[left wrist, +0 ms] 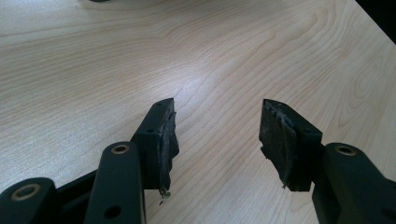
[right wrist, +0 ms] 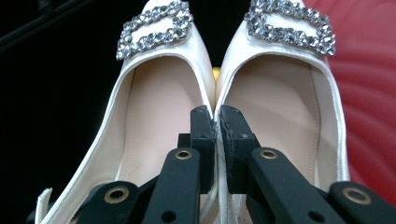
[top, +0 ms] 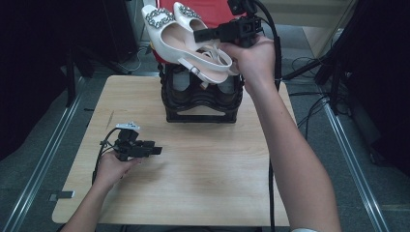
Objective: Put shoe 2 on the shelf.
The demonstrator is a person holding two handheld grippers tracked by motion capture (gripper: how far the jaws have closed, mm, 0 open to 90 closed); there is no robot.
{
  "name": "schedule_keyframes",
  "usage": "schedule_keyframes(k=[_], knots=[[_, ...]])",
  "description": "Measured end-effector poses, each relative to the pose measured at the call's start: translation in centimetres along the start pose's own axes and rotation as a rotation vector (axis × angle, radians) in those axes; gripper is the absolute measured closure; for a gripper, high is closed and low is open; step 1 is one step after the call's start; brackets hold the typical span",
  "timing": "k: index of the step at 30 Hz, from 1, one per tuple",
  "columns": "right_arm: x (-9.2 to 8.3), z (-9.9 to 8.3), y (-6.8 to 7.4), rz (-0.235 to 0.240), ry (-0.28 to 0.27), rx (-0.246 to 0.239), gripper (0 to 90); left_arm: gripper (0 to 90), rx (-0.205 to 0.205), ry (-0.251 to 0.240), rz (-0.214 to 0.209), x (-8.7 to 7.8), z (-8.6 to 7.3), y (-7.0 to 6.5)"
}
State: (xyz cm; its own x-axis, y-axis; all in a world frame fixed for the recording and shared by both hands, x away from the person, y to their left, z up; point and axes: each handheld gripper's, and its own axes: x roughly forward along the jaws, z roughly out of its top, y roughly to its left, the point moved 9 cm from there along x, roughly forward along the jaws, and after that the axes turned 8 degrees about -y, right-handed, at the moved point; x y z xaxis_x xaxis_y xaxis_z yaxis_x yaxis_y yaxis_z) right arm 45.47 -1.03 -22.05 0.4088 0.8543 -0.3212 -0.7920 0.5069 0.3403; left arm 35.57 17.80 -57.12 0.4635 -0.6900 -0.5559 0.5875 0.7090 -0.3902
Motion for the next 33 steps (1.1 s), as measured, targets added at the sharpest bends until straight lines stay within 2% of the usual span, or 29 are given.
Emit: schedule_keyframes(k=[3,9,12,16,24,29,33], knots=[[0.3,1.0,-1.0,-0.051,-0.021,0.011,86.0,46.8,0.012,0.009,-0.001,0.1,-0.1,-0.2],[0.5,2.9,-3.5,-0.158,-0.105,0.096,86.0,46.7,0.035,0.022,-0.01,0.3,-0.2,-0.6],[0.6,3.6,-4.4,-0.205,-0.137,0.09,86.0,46.6,0.04,0.03,-0.013,0.4,-0.3,-0.8],[0.8,4.7,-5.5,-0.281,-0.175,0.121,86.0,46.7,0.044,0.026,-0.021,0.5,-0.2,-1.2],[1.3,6.4,-7.7,-0.361,-0.251,0.248,85.8,47.0,0.061,0.04,-0.031,1.0,-0.4,-1.7],[1.9,6.8,-8.4,-0.389,-0.289,0.272,85.9,47.1,0.06,0.036,-0.038,0.9,-0.4,-1.8],[1.7,7.7,-8.7,-0.452,-0.328,0.257,85.8,47.1,0.061,0.035,-0.044,0.9,-0.4,-1.9]])
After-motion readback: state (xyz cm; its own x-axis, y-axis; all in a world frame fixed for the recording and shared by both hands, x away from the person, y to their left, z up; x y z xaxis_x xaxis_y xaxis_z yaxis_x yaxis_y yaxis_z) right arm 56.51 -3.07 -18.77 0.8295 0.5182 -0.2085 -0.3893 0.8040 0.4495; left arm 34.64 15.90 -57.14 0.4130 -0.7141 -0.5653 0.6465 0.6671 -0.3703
